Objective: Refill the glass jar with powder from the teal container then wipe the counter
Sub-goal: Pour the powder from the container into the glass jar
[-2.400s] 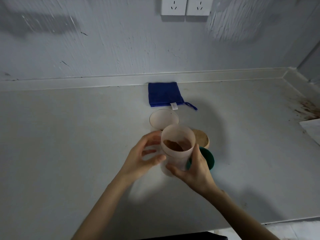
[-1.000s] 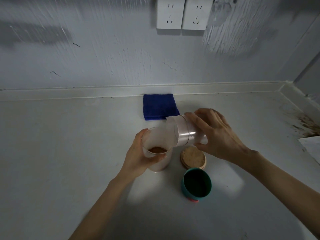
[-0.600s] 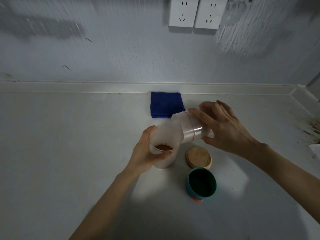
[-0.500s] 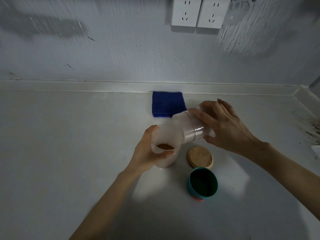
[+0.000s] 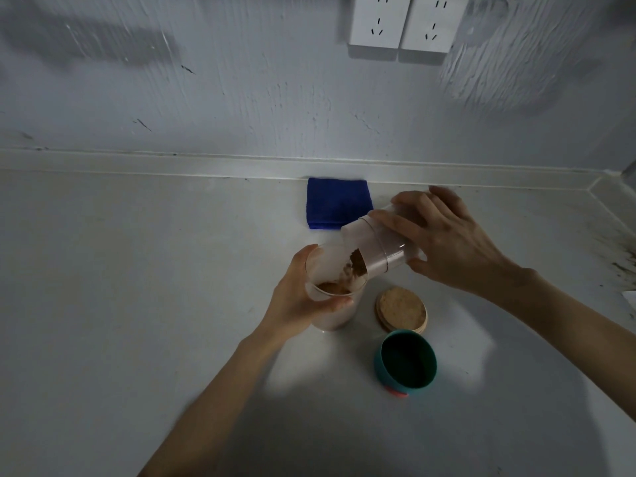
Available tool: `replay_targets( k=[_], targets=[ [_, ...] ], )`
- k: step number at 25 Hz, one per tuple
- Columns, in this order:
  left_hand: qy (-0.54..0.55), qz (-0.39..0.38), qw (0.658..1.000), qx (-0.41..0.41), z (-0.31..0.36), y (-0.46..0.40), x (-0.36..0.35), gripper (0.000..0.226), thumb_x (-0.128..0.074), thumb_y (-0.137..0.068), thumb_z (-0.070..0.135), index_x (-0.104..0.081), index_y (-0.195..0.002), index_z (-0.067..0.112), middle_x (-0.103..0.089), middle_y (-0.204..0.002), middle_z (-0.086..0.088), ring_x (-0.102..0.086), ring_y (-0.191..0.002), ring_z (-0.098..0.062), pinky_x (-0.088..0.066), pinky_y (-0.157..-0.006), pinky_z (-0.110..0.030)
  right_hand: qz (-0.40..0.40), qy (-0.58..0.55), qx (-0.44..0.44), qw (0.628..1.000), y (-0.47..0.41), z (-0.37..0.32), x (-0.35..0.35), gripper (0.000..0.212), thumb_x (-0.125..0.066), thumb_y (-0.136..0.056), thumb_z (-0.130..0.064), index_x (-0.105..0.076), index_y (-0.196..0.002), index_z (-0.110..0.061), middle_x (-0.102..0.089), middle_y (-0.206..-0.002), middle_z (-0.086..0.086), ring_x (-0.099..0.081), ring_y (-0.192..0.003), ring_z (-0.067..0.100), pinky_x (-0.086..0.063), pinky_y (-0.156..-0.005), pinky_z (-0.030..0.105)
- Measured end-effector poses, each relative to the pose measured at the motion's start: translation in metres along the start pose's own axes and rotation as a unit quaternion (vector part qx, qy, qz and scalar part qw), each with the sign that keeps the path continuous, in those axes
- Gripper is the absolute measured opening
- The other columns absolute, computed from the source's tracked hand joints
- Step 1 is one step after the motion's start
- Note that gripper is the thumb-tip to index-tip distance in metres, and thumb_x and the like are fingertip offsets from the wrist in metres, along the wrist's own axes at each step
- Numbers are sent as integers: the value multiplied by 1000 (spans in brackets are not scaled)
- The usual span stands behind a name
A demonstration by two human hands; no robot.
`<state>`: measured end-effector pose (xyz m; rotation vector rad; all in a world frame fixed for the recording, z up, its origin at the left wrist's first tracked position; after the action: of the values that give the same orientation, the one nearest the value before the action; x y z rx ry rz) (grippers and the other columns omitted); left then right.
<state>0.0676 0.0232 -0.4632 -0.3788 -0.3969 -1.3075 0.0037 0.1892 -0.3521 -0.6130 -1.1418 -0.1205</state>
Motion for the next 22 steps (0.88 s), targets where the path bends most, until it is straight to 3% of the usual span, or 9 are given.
replay_targets(
  k=[11,16,19,22],
  targets=[
    [6,-7,1000,-3,4,1,0,87,-79,-63,28,-26,-131,23,-35,-116,14,-36,-105,-3,-34,-67,-4,11,13,23,1000,1,3,-1,91,-85,-47,-10,-39,-126,-20,-54,-119,23,-47,-111,38,-22,-100,54],
    [13,-10,1000,-1,6,0,0,86,-79,-64,25,-26,-132,21,-39,-124,5,-37,-106,-6,-37,-83,-23,13,3,42,999,1,1,-1,87,-80,-55,-8,-34,-127,-23,-31,-126,12,-33,-114,31,-19,-102,55],
    [18,-12,1000,0,5,0,0,86,-79,-64,25,-26,-131,23,-38,-118,10,-38,-105,-6,-37,-75,-14,26,12,47,998,1,1,1,84,-78,-57,-5,-35,-127,-24,-28,-124,10,-31,-113,29,-24,-102,57],
    [18,-8,1000,2,3,1,1,86,-79,-63,27,-26,-131,25,-36,-116,14,-38,-104,-4,-33,-64,-4,27,11,47,998,1,1,2,84,-77,-58,-5,-34,-127,-24,-27,-125,9,-30,-114,30,-19,-103,55]
  ],
)
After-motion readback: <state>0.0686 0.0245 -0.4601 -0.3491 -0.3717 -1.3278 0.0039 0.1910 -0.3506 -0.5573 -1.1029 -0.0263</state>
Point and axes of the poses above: each hand's wrist, its own y-axis away from the middle knuckle, its own x-axis out of the back of the hand, z = x × y, the point moved 5 cm from there along -y, towards the middle knuckle
